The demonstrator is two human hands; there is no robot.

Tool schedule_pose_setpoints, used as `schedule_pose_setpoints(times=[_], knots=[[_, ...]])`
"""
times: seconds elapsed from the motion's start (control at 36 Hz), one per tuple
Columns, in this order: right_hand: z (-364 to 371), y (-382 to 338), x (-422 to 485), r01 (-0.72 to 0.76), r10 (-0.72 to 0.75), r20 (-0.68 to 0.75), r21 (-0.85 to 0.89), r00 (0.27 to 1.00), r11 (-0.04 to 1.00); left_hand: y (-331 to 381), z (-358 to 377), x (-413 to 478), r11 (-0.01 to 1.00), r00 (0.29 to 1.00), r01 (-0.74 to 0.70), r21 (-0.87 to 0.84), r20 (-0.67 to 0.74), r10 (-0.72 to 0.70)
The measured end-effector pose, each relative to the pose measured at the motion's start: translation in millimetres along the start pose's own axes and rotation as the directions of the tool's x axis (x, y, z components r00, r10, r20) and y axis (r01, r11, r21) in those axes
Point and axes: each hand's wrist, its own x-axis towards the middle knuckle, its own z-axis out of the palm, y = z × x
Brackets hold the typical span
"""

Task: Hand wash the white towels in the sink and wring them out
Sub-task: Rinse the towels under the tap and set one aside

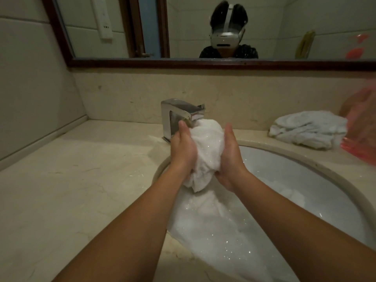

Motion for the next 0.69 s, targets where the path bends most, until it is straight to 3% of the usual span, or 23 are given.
schedule_pose_setpoints(times=[0.08, 0.22, 0.39, 0.56, 0.69], knots=[[-7, 1, 1, -0.029, 0.029, -0.007, -0.018, 1.0, 0.999, 2, -2, -2, 1.0, 1.0, 0.011, 0.008, 0.023, -0.011], [-9, 3, 0, 0.123, -0.156, -0.108, -0.259, 0.982, 0.958, 5, -9, -8, 0.995, 0.996, 0.034, 0.093, 0.084, -0.042], [-4, -4, -4, 0.238, -0.252, -0.053, -0.191, 0.966, 0.952, 8, -15, -8, 0.969, 0.939, 0.245, 0.012, 0.244, -0.241], [-3, -4, 2, 0.119, -0.156, -0.247, -0.156, 0.956, 0.98, 3, -9, 0, 0.989, 0.988, 0.133, 0.071, 0.073, -0.138], [-7, 1, 6, 0.014, -0.051, -0.305, -0.124, 0.951, 0.992, 2, -7, 1, 0.978, 0.977, 0.207, -0.036, 0.056, -0.205]])
